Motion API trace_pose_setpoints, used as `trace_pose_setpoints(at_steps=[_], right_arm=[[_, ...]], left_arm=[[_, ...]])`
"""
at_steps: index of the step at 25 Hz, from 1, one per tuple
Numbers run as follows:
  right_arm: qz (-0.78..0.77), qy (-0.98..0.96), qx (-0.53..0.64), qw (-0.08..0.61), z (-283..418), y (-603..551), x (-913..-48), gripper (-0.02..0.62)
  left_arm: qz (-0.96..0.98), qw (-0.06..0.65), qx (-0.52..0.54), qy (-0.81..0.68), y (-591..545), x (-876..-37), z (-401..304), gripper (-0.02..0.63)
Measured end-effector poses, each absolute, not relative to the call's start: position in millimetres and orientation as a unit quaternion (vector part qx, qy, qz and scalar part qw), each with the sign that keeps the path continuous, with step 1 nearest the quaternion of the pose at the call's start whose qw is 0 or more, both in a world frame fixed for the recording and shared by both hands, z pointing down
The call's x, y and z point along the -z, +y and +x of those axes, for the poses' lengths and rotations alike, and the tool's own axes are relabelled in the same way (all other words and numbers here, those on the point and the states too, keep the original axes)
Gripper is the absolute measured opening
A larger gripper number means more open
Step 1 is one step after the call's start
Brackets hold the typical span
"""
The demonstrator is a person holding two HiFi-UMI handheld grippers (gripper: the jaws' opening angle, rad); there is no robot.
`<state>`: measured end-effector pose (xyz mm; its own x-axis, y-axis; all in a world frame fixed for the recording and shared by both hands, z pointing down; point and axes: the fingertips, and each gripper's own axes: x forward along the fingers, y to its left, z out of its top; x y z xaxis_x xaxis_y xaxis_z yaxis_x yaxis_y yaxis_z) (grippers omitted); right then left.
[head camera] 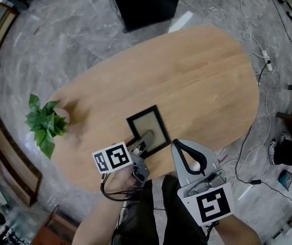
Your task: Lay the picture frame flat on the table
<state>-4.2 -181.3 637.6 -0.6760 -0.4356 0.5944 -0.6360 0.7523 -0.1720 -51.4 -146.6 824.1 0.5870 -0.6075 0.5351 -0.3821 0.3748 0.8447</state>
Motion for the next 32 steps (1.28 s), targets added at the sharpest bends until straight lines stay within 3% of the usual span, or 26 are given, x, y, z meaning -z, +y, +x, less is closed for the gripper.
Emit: trace_pose_setpoints(at_steps=[5,11,14,19,26,32], right_arm=[[0.295,-0.897,-0.185,0.27,-6,-179,-642,0.003],[0.295,-0.897,-0.185,0.272,-3,-175,-642,0.002],[0.294,-0.897,-0.184,0.274,0,-172,-640,0.002],[0.296,-0.894,-0.185,0.279,8,-166,-641,0.003],[0.305,-0.889,-0.188,0.284,17,-162,-641,0.003],[0.324,-0.887,-0.177,0.277,24,-170,-616,0.002]], left_arm=[[0.567,0.681,0.036,-0.462,-144,-828,-52,0.213],[0.596,0.644,-0.054,-0.477,-143,-822,-45,0.354],[0.594,0.634,-0.081,-0.489,-142,-822,-44,0.369],[0.593,0.605,-0.112,-0.52,-144,-819,-51,0.475],[0.592,0.562,-0.154,-0.557,-125,-810,-80,0.46],[0.605,0.513,-0.151,-0.589,-118,-755,-107,0.283]])
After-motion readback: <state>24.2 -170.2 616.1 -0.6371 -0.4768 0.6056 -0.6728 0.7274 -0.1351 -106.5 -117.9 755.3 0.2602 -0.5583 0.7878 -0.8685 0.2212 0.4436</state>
